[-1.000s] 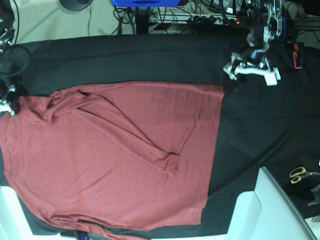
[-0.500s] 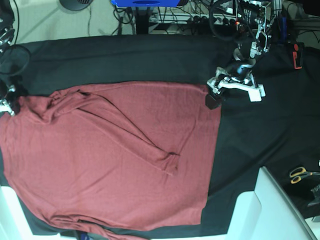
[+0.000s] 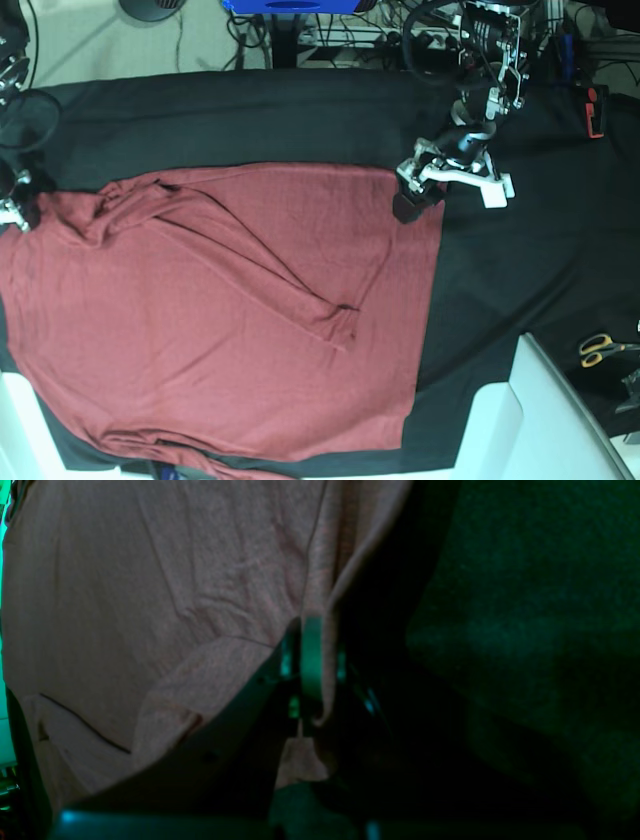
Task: Fold the T-shirt properly
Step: 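Pull the hem corner with the left gripper away from the collar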
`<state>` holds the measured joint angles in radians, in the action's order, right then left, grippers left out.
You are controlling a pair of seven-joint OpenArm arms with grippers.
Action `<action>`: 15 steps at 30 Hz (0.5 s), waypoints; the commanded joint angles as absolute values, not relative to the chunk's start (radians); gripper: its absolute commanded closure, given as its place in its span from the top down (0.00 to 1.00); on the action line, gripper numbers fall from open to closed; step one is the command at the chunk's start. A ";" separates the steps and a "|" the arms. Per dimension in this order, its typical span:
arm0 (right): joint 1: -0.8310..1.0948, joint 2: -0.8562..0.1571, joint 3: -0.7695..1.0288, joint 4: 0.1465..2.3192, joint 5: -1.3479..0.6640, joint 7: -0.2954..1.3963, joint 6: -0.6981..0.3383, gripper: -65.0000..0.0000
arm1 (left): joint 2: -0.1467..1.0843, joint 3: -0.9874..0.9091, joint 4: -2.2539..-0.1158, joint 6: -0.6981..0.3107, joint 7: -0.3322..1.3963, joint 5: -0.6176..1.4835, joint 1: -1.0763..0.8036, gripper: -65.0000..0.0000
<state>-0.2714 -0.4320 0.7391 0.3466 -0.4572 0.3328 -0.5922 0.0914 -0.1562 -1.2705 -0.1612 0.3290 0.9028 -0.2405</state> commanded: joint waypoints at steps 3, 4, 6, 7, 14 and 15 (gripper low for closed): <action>-0.283 -0.453 0.737 0.354 -0.449 0.338 -0.588 0.00 | 0.085 -0.151 -1.233 -0.143 0.374 0.895 -0.228 0.79; -0.283 -0.453 0.737 0.354 -0.449 0.338 -0.588 0.00 | 0.085 -0.151 -1.225 -0.143 0.374 0.895 -0.222 0.73; -0.283 -0.453 0.737 0.354 -0.449 0.338 -0.588 0.00 | 0.085 -0.151 -1.211 -0.145 0.374 0.897 -0.214 0.55; -0.283 -0.453 0.737 0.354 -0.449 0.338 -0.588 0.00 | 0.085 -0.151 -1.207 -0.145 0.374 0.897 -0.209 0.44; -0.283 -0.453 0.737 0.354 -0.449 0.338 -0.588 0.00 | 0.070 -0.151 -1.219 -0.145 0.374 0.897 -0.214 0.00; -0.283 -0.453 0.737 0.354 -0.449 0.340 -0.588 0.00 | 0.071 -0.151 -1.230 -0.145 0.374 0.898 -0.219 0.00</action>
<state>-0.2714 -0.4320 0.7391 0.3466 -0.4572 0.3332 -0.5926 0.0643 -0.1490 -1.2163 -0.1444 0.3714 0.8974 -0.2153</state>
